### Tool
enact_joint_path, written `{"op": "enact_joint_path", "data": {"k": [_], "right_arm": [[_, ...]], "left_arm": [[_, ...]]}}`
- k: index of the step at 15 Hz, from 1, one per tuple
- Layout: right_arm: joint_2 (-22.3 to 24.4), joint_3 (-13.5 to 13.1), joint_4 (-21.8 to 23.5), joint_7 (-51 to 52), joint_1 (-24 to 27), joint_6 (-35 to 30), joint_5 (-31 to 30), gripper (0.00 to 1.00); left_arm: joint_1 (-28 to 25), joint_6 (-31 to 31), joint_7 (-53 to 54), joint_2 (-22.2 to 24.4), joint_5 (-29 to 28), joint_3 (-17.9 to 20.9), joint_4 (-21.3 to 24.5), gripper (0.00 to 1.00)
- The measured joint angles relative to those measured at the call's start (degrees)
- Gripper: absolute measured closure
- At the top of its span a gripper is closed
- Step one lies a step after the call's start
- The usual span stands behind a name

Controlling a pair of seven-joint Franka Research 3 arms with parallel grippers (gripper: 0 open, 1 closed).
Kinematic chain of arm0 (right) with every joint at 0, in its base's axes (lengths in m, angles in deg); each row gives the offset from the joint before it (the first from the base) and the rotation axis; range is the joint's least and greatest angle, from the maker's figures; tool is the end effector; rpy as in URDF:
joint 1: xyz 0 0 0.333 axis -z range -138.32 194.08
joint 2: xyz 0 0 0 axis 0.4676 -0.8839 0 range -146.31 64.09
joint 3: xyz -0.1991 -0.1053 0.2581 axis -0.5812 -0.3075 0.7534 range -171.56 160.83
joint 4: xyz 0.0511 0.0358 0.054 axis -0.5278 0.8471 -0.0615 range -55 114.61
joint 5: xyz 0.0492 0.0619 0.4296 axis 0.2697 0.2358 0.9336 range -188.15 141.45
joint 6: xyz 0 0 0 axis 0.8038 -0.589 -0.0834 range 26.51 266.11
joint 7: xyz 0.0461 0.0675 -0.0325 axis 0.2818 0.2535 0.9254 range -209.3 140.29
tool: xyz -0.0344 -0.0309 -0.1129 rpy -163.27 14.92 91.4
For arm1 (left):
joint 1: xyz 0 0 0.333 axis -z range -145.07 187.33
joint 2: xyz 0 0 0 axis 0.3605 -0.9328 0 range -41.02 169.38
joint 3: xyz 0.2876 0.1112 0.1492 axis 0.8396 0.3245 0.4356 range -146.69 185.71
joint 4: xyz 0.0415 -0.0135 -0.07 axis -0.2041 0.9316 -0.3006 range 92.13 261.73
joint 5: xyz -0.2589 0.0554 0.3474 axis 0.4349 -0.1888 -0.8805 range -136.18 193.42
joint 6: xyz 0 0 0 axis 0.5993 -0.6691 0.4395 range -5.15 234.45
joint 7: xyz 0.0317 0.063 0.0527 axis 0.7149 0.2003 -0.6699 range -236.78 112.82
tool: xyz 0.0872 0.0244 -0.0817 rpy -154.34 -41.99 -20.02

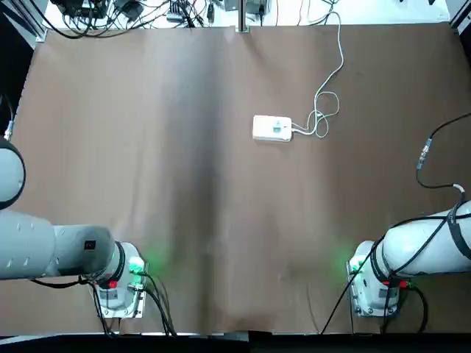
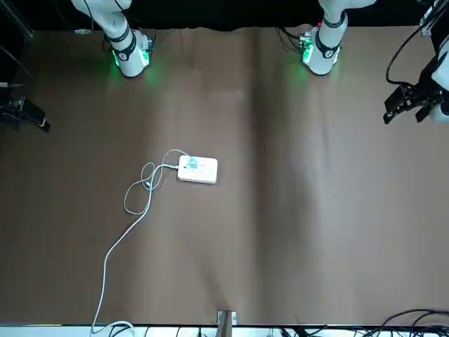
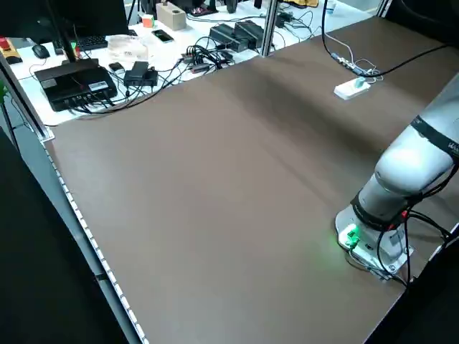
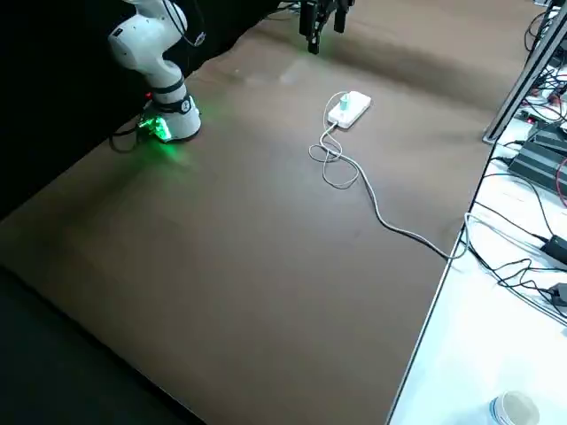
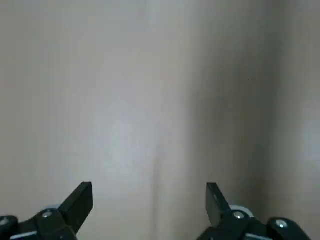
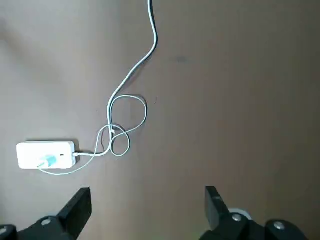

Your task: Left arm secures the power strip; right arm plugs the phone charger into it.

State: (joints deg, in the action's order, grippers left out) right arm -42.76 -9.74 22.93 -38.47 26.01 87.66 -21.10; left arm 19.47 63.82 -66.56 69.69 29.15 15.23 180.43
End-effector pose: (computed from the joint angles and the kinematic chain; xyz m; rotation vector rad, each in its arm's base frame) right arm 0.6028 -0.0205 0.6615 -3.0999 0.1712 -0.0013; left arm 0.5745 -0.0294 0.6537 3.1315 0.0541 0.1271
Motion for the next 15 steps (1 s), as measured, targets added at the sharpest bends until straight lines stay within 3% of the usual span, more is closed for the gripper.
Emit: {"op": "enact_joint_path", "data": {"k": [15], "right_arm": [[0.0,0.0,0.0,0.0,0.0,0.0,0.0,0.0]], "left_arm": [[-0.6,0.0,0.3,-0.1,0.3,0.0,-0.1,0.0]]}}
